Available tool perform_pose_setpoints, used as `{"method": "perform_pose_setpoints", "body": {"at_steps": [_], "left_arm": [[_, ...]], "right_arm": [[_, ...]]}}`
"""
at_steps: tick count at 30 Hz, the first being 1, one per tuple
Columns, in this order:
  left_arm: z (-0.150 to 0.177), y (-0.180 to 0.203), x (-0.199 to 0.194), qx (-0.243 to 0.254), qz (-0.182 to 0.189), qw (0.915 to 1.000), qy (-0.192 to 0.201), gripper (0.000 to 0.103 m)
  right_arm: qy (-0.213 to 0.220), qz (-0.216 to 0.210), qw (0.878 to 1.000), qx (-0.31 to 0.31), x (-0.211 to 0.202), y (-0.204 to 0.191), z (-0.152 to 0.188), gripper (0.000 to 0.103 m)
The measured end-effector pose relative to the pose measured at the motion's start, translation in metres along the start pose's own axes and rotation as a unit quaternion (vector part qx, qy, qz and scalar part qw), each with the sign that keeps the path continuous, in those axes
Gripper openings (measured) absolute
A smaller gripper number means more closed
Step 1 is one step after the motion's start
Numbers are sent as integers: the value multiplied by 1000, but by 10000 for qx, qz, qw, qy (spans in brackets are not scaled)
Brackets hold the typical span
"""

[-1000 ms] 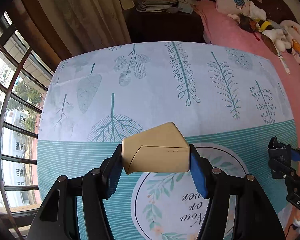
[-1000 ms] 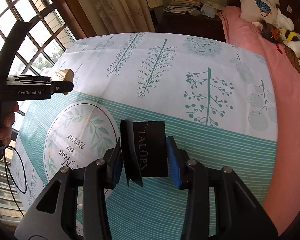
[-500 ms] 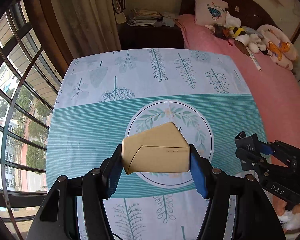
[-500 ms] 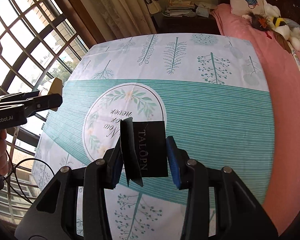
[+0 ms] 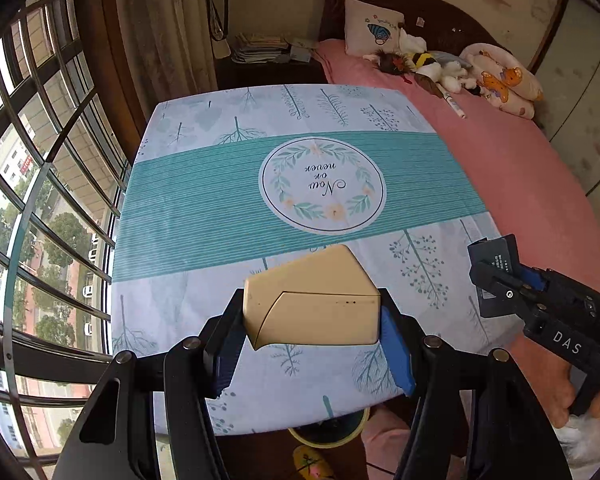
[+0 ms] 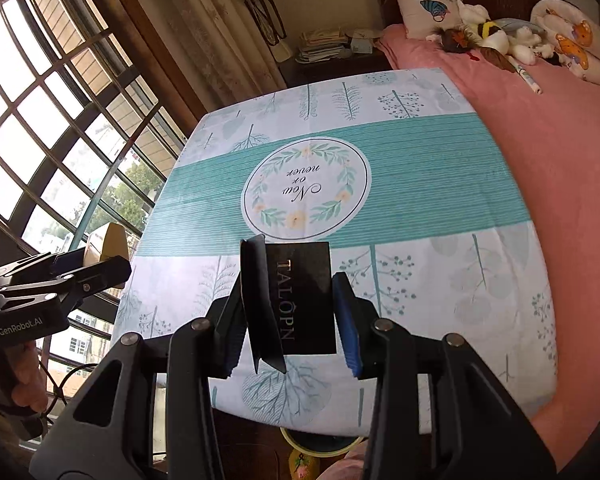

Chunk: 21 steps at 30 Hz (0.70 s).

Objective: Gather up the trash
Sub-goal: 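Lift the box and packet off the table and carry them toward the bin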

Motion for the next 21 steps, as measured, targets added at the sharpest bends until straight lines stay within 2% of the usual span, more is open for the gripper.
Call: {"method": "perform_pose_setpoints", "body": {"at_steps": [7,10,21], "left_arm": [[81,-2,-20,112,177,9992,-327,61],[107,2,-21,170,206,9987,-427,61],[162,13,8,20,104,9972,-740,61]], "right_arm": [[-198,189,9995,176,-43,-29,89,36],[-329,228,9991,105,-48,-39,115,36],[-824,281,9957,-315,-40,-52,185,36]]}}
Point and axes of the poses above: each gripper's, at about its wrist camera, not at the fingertips, and x roughly the way its jaws point, y to its right, z to its underside, the point moved 2 cm from there along x, roughly the way its jaws point, and after that the axes turned 15 degrees about z, right-handed, at the moved point
